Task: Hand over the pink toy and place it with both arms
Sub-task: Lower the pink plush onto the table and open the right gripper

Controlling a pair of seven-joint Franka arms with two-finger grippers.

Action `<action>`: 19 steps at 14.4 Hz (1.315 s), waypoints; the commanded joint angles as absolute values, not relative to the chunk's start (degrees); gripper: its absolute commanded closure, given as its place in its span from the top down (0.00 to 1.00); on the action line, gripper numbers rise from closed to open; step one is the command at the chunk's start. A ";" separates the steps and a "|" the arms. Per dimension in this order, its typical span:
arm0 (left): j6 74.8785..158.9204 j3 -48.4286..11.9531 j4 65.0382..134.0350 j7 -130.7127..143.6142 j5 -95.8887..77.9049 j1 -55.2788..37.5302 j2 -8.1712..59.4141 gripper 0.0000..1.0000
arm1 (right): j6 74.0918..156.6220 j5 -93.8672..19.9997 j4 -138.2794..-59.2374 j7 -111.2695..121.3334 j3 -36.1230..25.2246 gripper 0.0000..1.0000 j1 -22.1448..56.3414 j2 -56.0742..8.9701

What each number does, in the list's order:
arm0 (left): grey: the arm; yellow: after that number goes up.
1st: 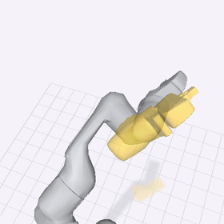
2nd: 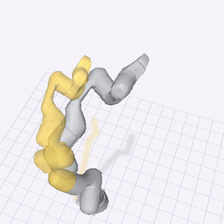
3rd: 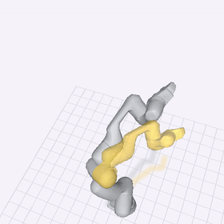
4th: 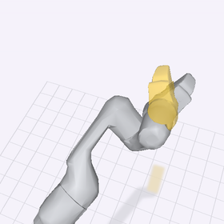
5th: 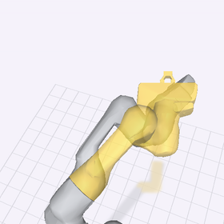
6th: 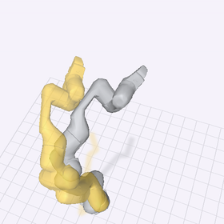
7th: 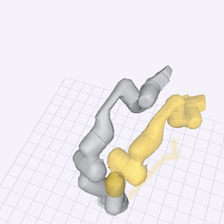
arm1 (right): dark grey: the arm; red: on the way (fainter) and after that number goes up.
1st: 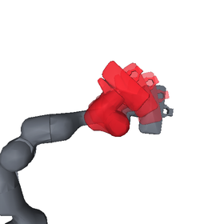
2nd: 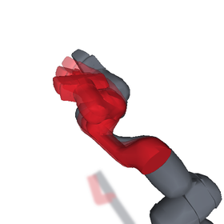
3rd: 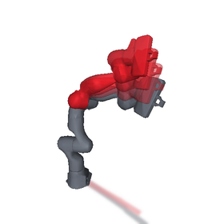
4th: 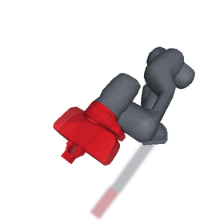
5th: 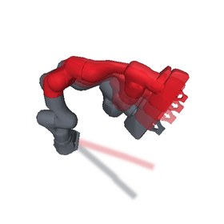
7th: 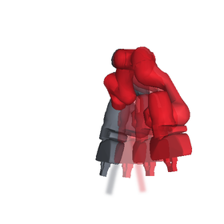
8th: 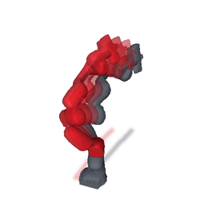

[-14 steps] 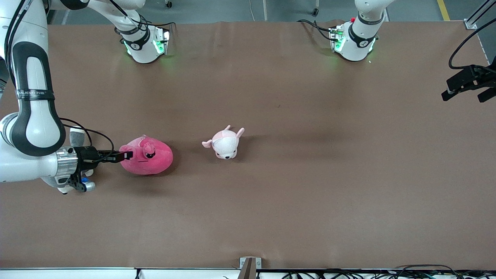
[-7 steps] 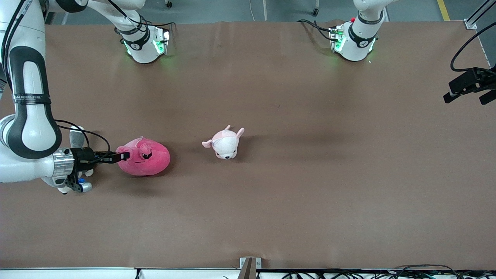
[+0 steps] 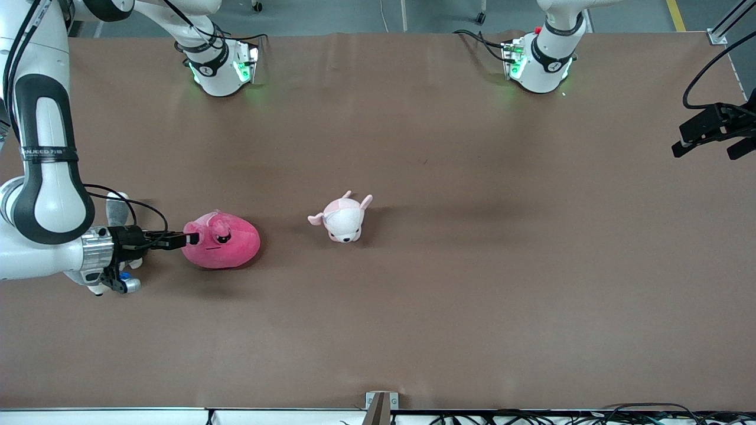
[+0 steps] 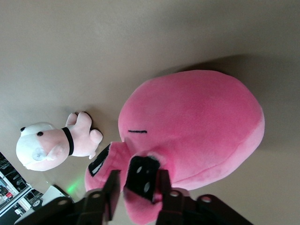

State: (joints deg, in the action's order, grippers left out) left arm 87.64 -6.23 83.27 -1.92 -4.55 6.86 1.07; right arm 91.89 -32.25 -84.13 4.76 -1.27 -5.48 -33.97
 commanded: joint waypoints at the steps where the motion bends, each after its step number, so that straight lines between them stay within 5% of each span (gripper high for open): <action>1: 87.27 -5.36 82.18 -2.11 -3.78 5.71 1.32 1.00 | 90.97 -31.56 -83.58 4.75 -0.35 1.00 -6.94 -29.38; 5: 87.19 -4.49 82.18 -2.02 -3.69 4.31 1.14 1.00 | 89.83 -23.40 -83.50 1.69 0.00 1.00 -6.50 -19.98; 10: 87.19 3.95 82.18 -2.20 -3.78 -3.60 1.14 1.00 | 88.77 -6.01 -82.10 -2.20 0.26 1.00 -4.66 -12.05; 19: 87.28 3.87 82.18 -2.20 -3.69 -3.16 1.14 1.00 | 89.91 -1.41 -78.40 3.07 -0.44 1.00 -6.33 -9.23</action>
